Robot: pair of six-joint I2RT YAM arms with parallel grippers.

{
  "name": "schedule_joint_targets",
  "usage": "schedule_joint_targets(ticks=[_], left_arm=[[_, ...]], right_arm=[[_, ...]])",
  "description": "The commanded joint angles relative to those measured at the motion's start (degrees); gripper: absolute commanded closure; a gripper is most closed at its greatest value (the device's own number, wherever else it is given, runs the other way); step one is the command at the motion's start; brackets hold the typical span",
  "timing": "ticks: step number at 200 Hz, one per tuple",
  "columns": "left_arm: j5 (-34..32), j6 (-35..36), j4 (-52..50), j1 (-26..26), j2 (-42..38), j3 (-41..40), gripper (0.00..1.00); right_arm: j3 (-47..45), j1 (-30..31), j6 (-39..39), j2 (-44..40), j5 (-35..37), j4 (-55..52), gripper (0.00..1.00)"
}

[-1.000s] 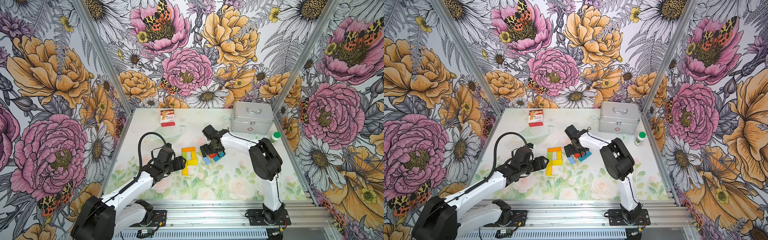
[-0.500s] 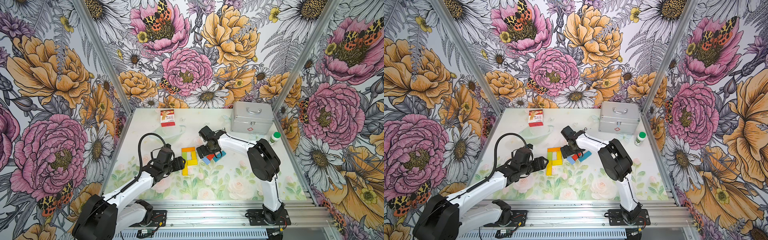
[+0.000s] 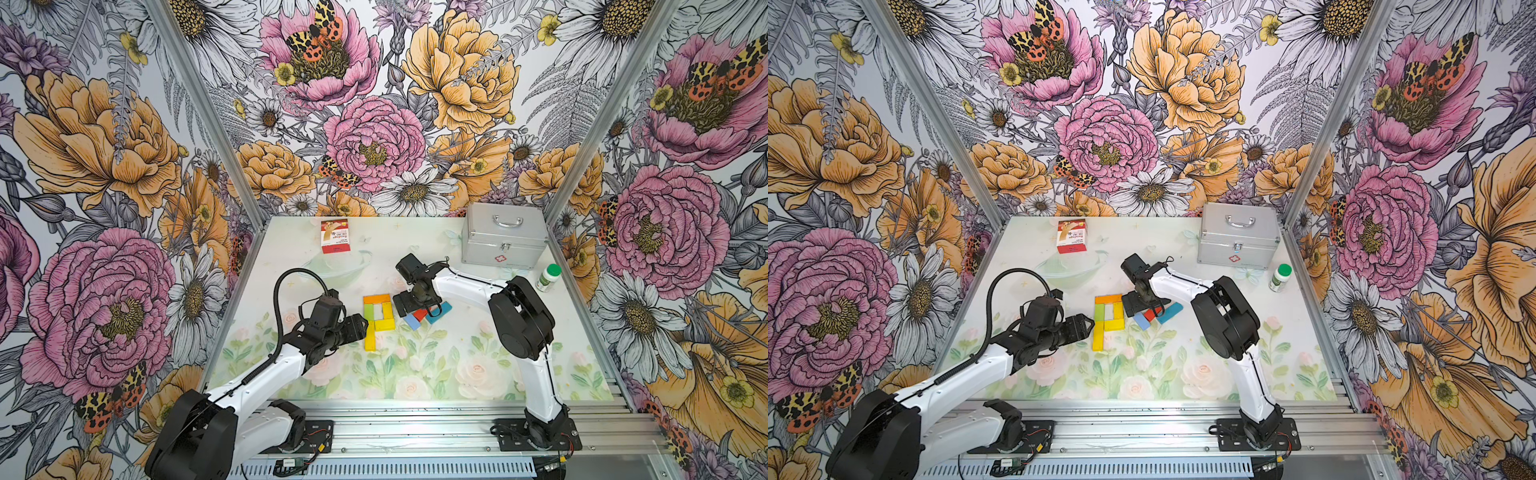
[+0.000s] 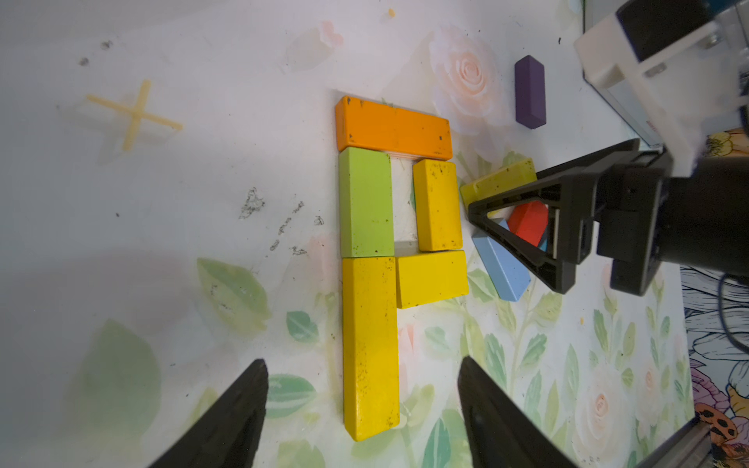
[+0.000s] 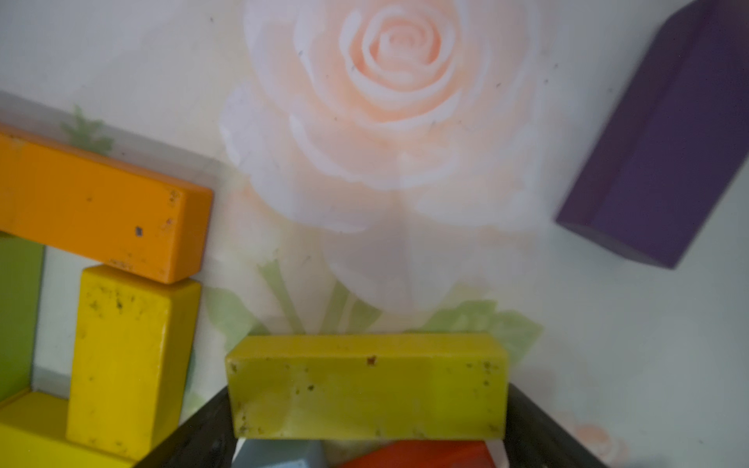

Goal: Assemble the letter p with building blocks
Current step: Pick up the building block from the center of the board.

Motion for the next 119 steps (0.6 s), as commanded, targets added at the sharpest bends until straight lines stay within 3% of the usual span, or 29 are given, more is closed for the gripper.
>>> schedule_joint_targets(ticks=[1, 19, 43, 82, 119], left_arm=[[1.6, 0.6, 1.5, 1.0, -0.9, -1.2, 0.25], [1.9, 0.7, 1.5, 1.3, -1.1, -1.2, 0.25], [2.1, 0.7, 1.6, 1.7, -1.3, -1.3, 0.25], [2.0, 0.7, 1.6, 1.8, -1.3, -1.3, 0.25], [2.3, 1.2, 1.6, 1.5, -0.6, -0.5, 0.26]], right_arm=[[2.0, 0.2, 1.5, 2.5, 1.3, 0.6, 0.03], [2.8, 0.2, 1.6, 3.0, 1.3, 0.7, 0.08], [2.6, 0.0, 2.1, 3.0, 0.3, 0.6, 0.24], [-0.5, -0.7, 3.4, 1.3, -0.2, 1.2, 0.71], [-5.3, -2.2, 5.3, -5.6, 0.1, 5.1, 0.73]])
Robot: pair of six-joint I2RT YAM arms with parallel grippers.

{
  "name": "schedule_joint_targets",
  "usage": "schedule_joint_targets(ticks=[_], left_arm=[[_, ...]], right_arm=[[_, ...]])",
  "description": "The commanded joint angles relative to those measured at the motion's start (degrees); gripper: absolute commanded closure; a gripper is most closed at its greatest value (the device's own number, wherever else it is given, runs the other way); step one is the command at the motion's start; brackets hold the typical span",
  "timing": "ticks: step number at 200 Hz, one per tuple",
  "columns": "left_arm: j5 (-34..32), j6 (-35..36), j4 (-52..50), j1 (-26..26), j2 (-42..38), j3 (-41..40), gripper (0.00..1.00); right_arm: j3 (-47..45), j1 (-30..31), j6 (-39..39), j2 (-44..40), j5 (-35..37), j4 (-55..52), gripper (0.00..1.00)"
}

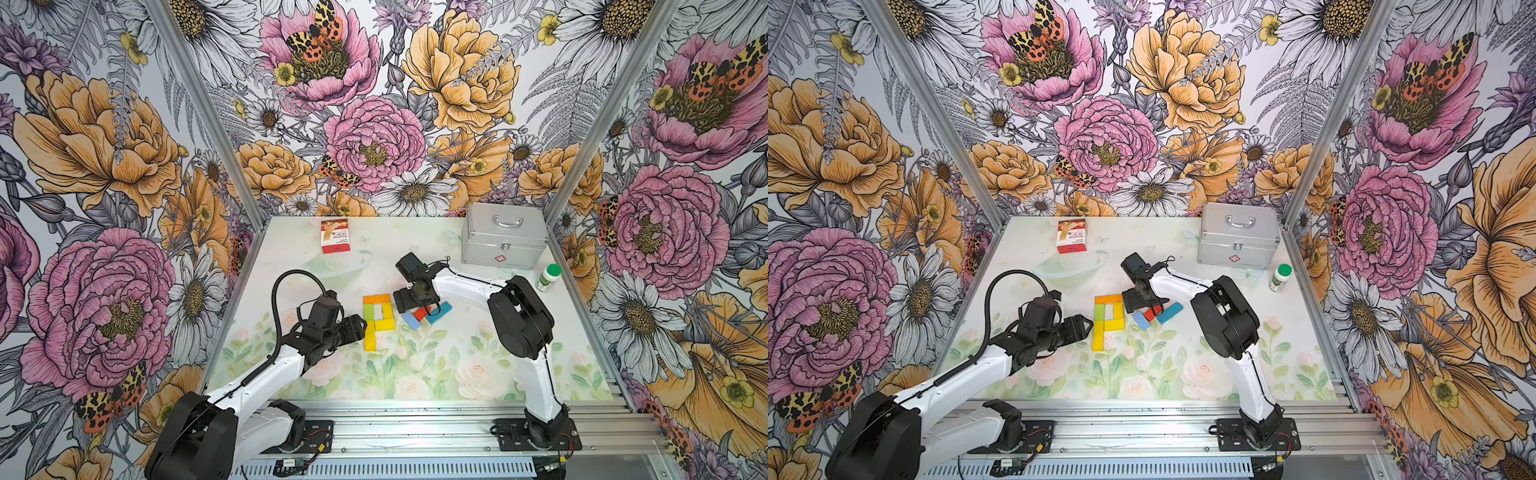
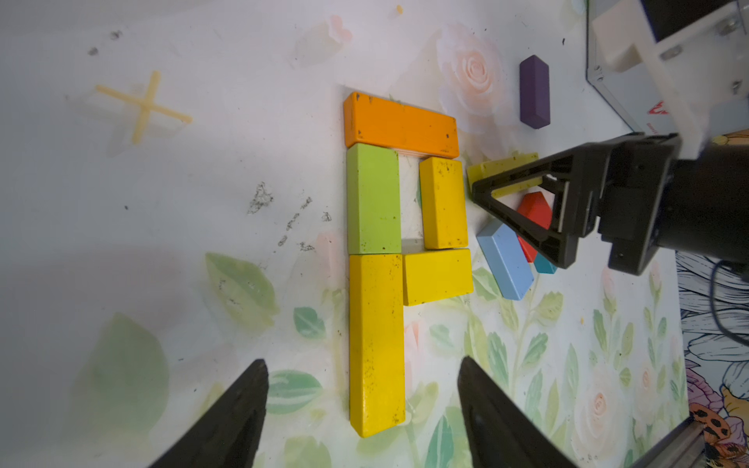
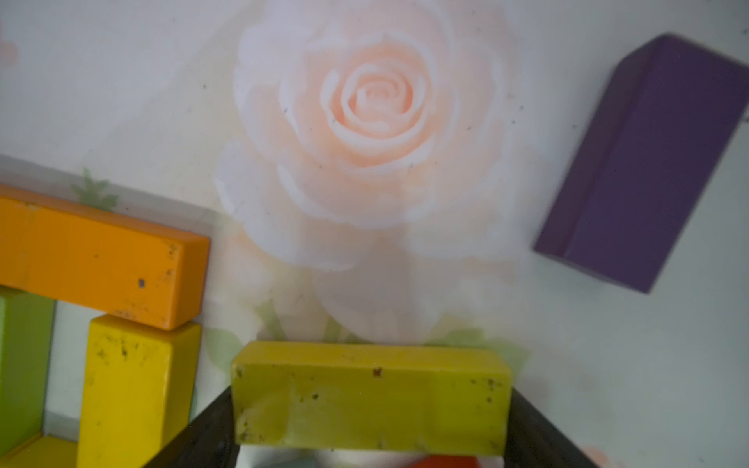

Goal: Assemble the letter p with building blocks
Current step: Pick up the building block from the center of the board, then place the building block at the center of the board.

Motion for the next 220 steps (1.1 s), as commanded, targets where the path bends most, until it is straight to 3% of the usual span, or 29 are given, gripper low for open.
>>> schedule_joint_targets(ticks=[1, 64, 118, 155, 220], left_arm=[[1.4, 1.1, 1.6, 0.5, -0.1, 0.2, 0.26], [-1.1, 1.0, 1.6, -4.1, 2.1, 3.2, 0.26], [-2.7, 0.1, 1.5, -9.2, 3.9, 6.4, 0.26], [-2.9, 0.2, 1.4, -10.1, 4.5, 7.5, 0.26], [-2.9, 0.4, 1.1, -10.1, 3.6, 6.8, 0.26]], right_arm=[[-2.8, -1.5, 2.5, -4.4, -0.1, 1.3, 0.73], [-5.8, -5.1, 3.3, -14.6, 1.0, 1.2, 0.73], [-16.8, -13.4, 4.9, -20.7, 1.8, 1.1, 0.71], [-21.3, -17.2, 5.8, -21.6, 2.3, 0.7, 0.70], [-21.5, -19.3, 4.7, -17.8, 3.9, 0.7, 0.68]])
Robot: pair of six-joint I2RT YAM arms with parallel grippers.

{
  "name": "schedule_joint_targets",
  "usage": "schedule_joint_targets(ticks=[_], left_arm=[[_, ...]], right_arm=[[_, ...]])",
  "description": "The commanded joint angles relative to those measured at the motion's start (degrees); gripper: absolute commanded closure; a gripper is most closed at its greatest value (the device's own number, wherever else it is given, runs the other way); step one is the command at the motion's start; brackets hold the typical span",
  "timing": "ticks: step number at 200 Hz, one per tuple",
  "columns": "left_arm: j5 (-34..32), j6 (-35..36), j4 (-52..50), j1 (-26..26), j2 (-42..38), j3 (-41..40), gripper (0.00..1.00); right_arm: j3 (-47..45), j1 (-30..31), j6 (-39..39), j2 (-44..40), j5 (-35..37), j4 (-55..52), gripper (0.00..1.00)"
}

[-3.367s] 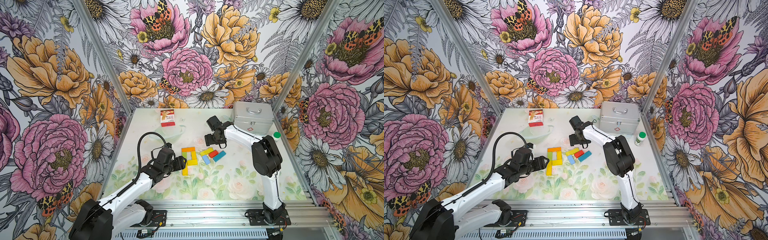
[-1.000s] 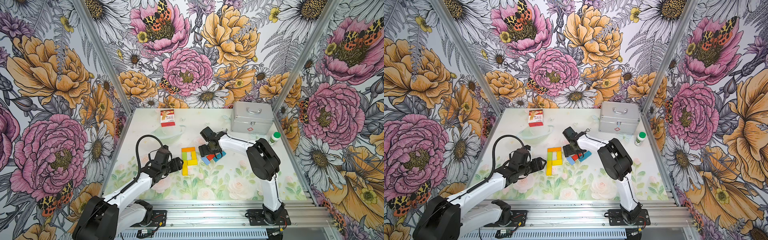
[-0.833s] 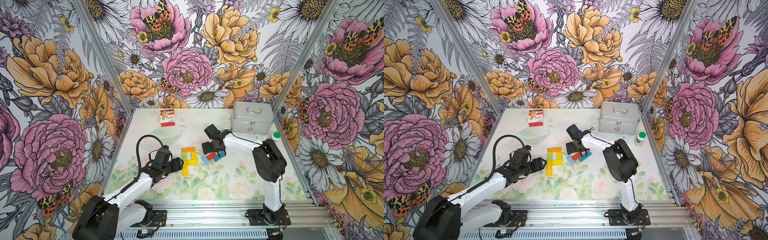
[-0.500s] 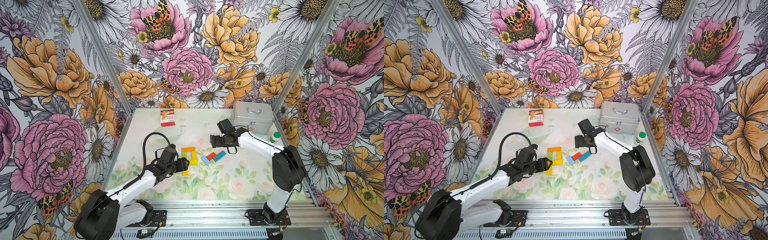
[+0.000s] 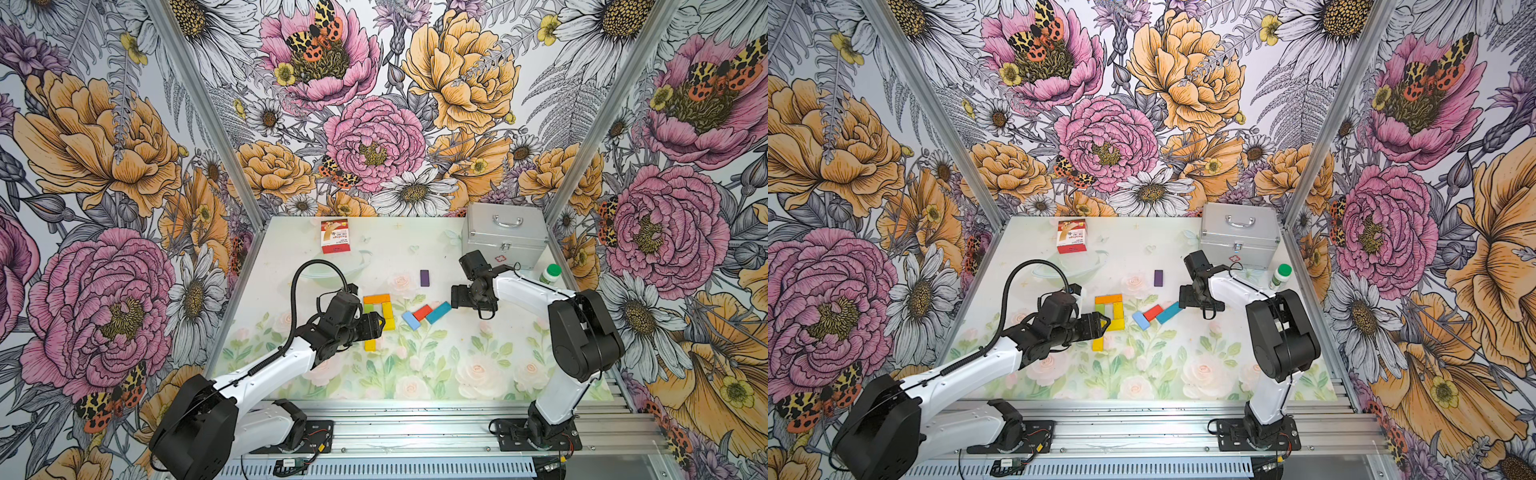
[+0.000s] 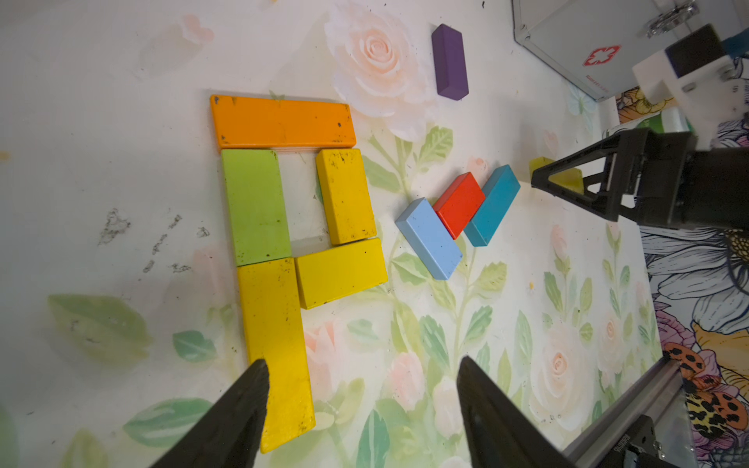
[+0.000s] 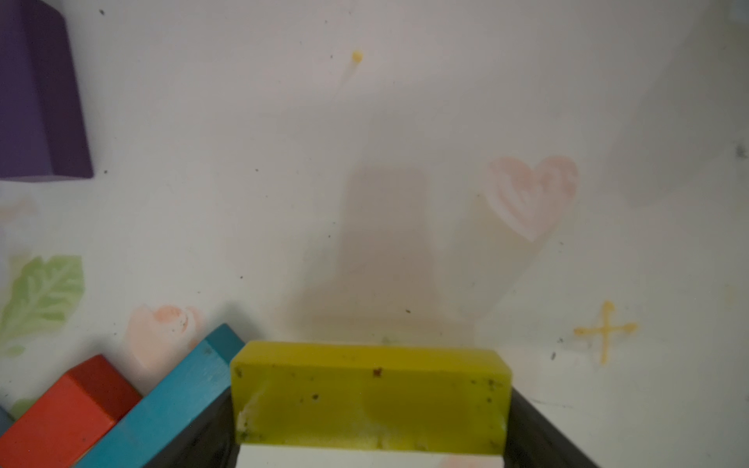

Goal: Assemble the letter p with building blocks
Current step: Place the building block at the center of the board.

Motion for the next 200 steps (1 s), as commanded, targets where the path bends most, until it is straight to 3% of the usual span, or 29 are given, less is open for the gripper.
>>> schedule_joint_targets(ticks=[1, 85, 109, 151, 200], left_arm=[[-1.2, 0.5, 0.9, -0.3, -0.6, 0.3, 0.26], [-0.8, 0.6, 0.9, -0.4, 0.4, 1.1, 0.26], [-0.2, 0.7, 0.8, -0.4, 1.6, 1.5, 0.26], [-0.3, 0.4, 0.9, -0.5, 1.6, 1.4, 0.25], [0.2, 0.9, 2.2, -0.4, 2.8, 0.9, 0.25]], right_arm=[[0.5, -1.1, -0.3, 1.6, 1.8, 0.5, 0.68], [1.6, -2.4, -6.0, 4.5, 0.7, 1.6, 0.61], [2.8, -2.5, -6.9, 5.0, -0.5, 1.6, 0.53], [2.0, -2.4, -5.4, 1.4, -0.9, 1.7, 0.25], [2.7, -2.5, -3.5, -6.2, -1.6, 1.4, 0.09]])
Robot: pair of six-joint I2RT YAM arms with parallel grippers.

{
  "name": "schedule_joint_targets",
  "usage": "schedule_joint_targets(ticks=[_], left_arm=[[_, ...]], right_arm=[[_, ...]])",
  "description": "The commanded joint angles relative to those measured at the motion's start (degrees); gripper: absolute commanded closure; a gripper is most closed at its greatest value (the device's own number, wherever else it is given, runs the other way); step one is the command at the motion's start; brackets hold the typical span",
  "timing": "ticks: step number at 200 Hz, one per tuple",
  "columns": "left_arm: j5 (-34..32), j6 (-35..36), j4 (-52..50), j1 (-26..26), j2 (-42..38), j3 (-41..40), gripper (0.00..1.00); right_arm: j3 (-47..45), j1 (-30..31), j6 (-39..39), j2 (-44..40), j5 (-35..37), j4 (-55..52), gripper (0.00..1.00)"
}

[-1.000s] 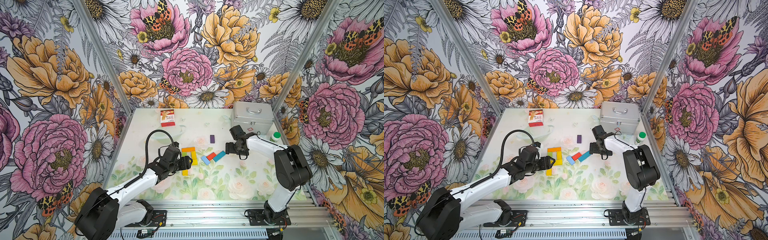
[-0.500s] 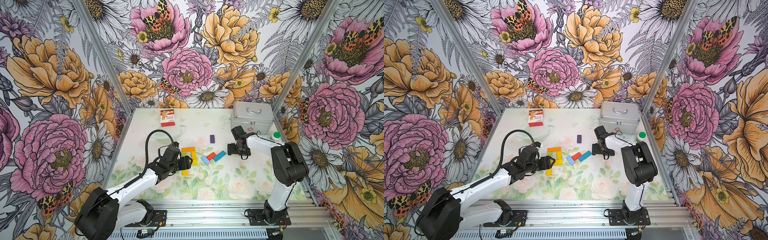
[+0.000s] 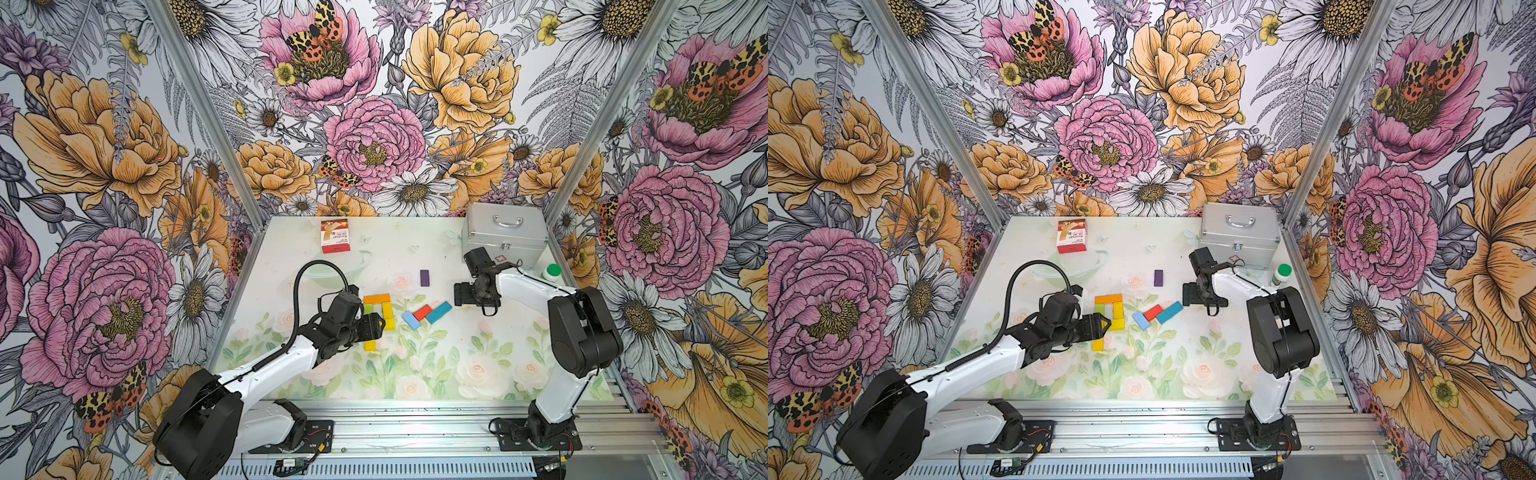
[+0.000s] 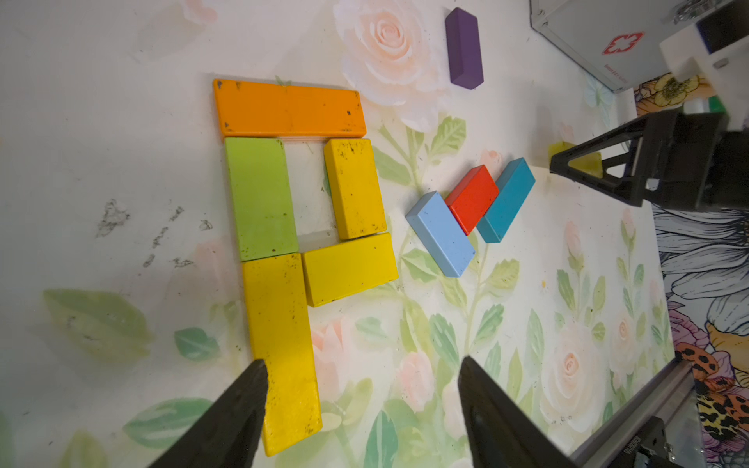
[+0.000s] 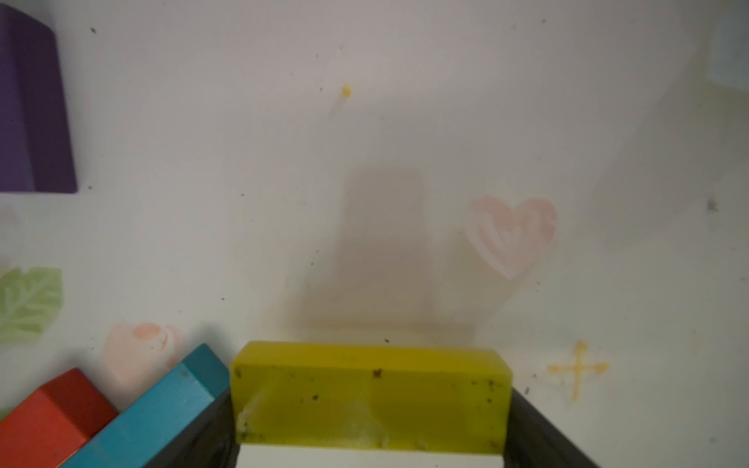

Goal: Assemble the letter p with building blocks
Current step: Place the building block at the center of the board, then pick up the building block from the center of the board.

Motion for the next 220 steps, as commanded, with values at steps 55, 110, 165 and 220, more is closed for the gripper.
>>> schedule_joint_targets(ticks=[55, 110, 165, 220], left_arm=[[1.6, 2.5, 1.9, -0.4, 2.7, 3.5, 0.25], [0.6, 1.9, 0.9, 0.2, 1.5, 4.4, 0.25], [0.3, 0.8, -0.3, 2.5, -3.3, 1.3, 0.25], [1.6, 1.4, -1.1, 4.6, -4.4, 0.8, 0.24]], right_arm=[[4.2, -0.2, 2.6, -7.3, 0.6, -1.7, 0.01], [13.0, 1.7, 5.0, -0.2, 3.4, -2.9, 0.02], [23.5, 4.8, 6.3, 11.3, 4.2, -2.9, 0.02], [32.7, 9.0, 10.4, 22.4, 7.4, -2.9, 0.04]])
